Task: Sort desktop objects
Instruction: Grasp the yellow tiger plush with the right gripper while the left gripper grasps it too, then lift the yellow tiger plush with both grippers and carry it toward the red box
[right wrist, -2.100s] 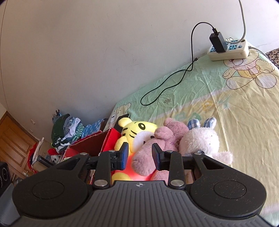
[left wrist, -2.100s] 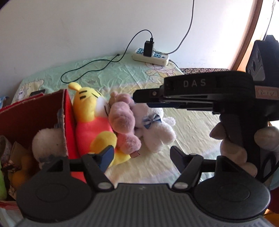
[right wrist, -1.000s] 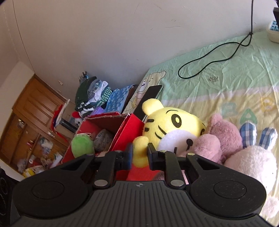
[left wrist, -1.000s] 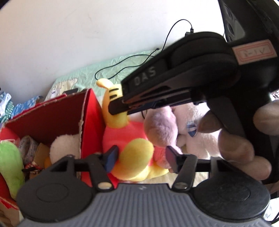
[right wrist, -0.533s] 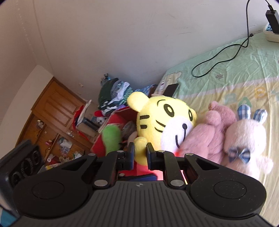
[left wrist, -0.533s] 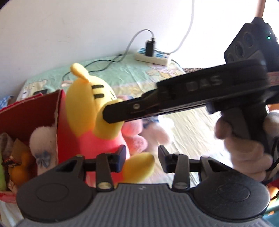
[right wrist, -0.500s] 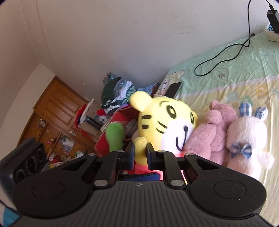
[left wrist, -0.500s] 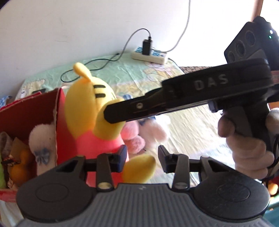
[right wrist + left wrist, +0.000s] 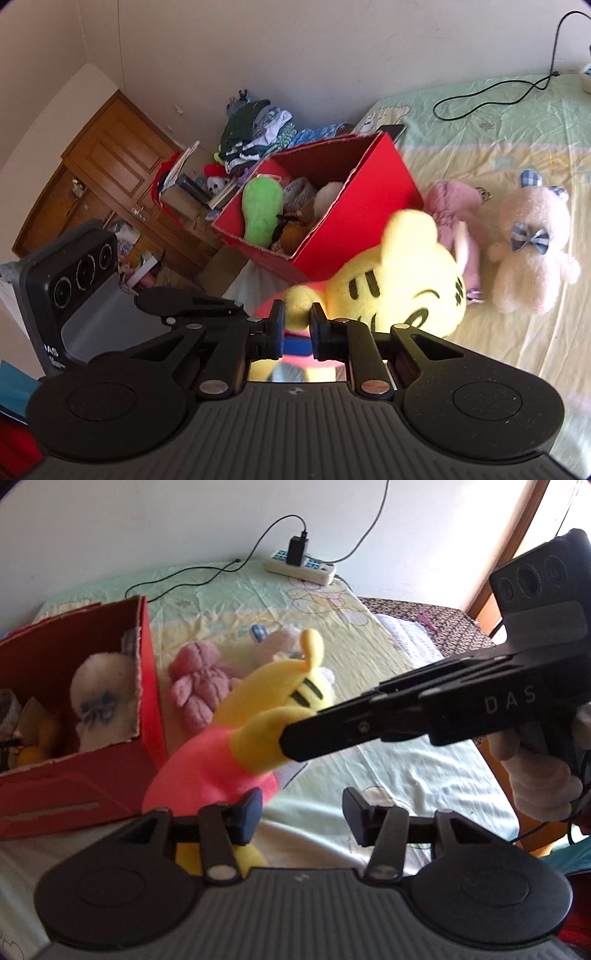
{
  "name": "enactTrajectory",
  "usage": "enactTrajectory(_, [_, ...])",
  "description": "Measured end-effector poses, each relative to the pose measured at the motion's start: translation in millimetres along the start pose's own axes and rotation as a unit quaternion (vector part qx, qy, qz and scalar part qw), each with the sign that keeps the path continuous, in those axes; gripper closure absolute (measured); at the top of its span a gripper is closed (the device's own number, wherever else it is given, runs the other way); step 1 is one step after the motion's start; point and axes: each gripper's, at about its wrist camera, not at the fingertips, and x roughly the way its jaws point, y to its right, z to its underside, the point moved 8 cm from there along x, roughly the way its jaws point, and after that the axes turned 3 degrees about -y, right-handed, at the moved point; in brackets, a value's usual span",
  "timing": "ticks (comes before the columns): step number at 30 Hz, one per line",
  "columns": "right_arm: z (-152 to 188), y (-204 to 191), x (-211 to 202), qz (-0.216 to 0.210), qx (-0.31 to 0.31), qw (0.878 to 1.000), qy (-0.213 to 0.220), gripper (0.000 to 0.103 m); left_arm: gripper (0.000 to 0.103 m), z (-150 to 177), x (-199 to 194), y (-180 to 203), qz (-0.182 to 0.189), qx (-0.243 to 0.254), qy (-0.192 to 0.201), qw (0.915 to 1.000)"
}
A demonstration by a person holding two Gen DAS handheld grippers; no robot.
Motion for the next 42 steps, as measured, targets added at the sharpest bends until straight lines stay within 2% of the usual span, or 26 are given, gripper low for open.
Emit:
enactTrajectory(2, [2,3,11,0.012,-0.004,1.0,-0.009,0.087,0.049,-2,8,-8,-0.013,-0.002,-0.005,0.9999])
enactTrajectory(4, [2,11,22,0.043,-0.008,0.999,-0.015,0.086,0.043,-1,8,-11,-0.021,0.005,-0.006,0.9997])
enactTrajectory(5, [3,18,27,0.061,0.006,0.998,-0.019,0.086,0.038,-1,5,-11,-0.031,0.012,-0.001,0.9994])
enactTrajectory(6, [4,24,29,0.062,0.025,0.998,-0.017,0.085,0.036,-1,3,-13,-0.038,0.017,0.002,0.9991])
enactTrajectory(10, [4,41,28,0.014,0.115,0.993,0.001,0.077,0.035,-7,-3,-24,-0.057,0.014,0.011,0.9982])
enactTrajectory(11, [4,43,26,0.001,0.128,0.992,0.005,0.074,0.034,-9,-1,-27,-0.069,0.017,0.011,0.9974])
enactTrajectory(13, [4,45,19,-0.011,0.138,0.99,0.016,0.073,0.033,-11,7,-31,-0.081,0.026,0.007,0.9963])
enactTrajectory(17, [9,53,3,-0.014,0.152,0.988,0.035,0.073,0.029,-6,22,-43,-0.098,0.034,-0.005,0.9946])
enactTrajectory(18, [12,57,0,-0.005,0.156,0.987,0.036,0.073,0.025,-5,24,-45,-0.102,0.035,-0.005,0.9942])
enactTrajectory(21, [25,75,1,0.039,0.175,0.983,0.032,0.073,0.023,-1,36,-53,-0.104,0.029,-0.026,0.9938])
enactTrajectory(25, [42,101,20,0.056,0.204,0.977,0.027,0.073,0.016,7,51,-54,-0.105,0.032,-0.045,0.9929])
enactTrajectory(28, [49,110,40,0.04,0.213,0.976,0.025,0.072,0.015,10,59,-52,-0.112,0.036,-0.048,0.9919])
enactTrajectory(30, [53,116,48,0.008,0.242,0.97,0.034,0.064,0.015,10,60,-50,-0.112,0.036,-0.049,0.9919])
enactTrajectory(33, [54,128,55,-0.025,0.286,0.957,0.05,0.06,0.017,9,57,-48,-0.091,0.022,-0.053,0.9942])
enactTrajectory(36, [48,130,49,-0.05,0.296,0.951,0.072,0.061,0.024,11,51,-43,-0.032,-0.013,-0.061,0.9975])
enactTrajectory(40, [36,122,35,-0.068,0.28,0.954,0.084,0.059,0.027,13,48,-10,0.062,-0.021,-0.068,0.9956])
enactTrajectory(42, [32,116,28,-0.052,0.259,0.961,0.083,0.053,0.027,15,55,7,0.085,-0.01,-0.077,0.9933])
